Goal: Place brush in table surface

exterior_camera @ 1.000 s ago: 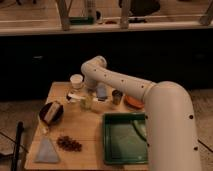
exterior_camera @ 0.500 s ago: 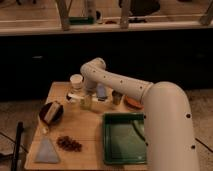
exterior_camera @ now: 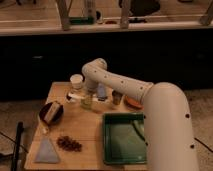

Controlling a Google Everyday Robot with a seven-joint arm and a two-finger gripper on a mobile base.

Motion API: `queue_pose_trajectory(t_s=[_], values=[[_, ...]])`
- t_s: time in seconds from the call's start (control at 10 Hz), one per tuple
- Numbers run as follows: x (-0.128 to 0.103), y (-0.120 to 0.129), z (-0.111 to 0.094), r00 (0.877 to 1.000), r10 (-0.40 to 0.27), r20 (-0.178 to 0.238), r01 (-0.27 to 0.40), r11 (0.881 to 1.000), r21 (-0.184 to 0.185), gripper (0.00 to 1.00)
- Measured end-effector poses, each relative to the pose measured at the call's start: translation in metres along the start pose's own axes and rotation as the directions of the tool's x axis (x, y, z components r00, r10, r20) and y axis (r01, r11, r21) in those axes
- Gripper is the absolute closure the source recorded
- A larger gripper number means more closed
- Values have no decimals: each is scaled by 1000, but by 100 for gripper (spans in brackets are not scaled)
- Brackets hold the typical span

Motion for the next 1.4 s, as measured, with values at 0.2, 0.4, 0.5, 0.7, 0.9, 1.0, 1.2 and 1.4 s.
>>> queue_pose_trajectory(t_s=[0.2, 0.4, 0.5, 0.7, 0.9, 1.0, 1.2, 1.4], values=[[1, -1, 1, 1000, 7, 7, -7, 1000, -6, 46], [2, -1, 1, 1000, 8, 6, -8, 1000, -8, 48], [3, -1, 1, 1000, 8, 4, -7, 1000, -8, 54], [6, 0, 2, 1000, 7, -6, -7, 1000, -12, 66], [5, -1, 4, 1000, 11, 3, -11, 1000, -19, 86], [4, 0, 5, 1000, 12, 8, -12, 1000, -22, 95], [3, 1, 7, 1000, 16, 14, -15, 999, -28, 100], [1, 3, 7, 1000, 12, 18, -12, 999, -32, 100]])
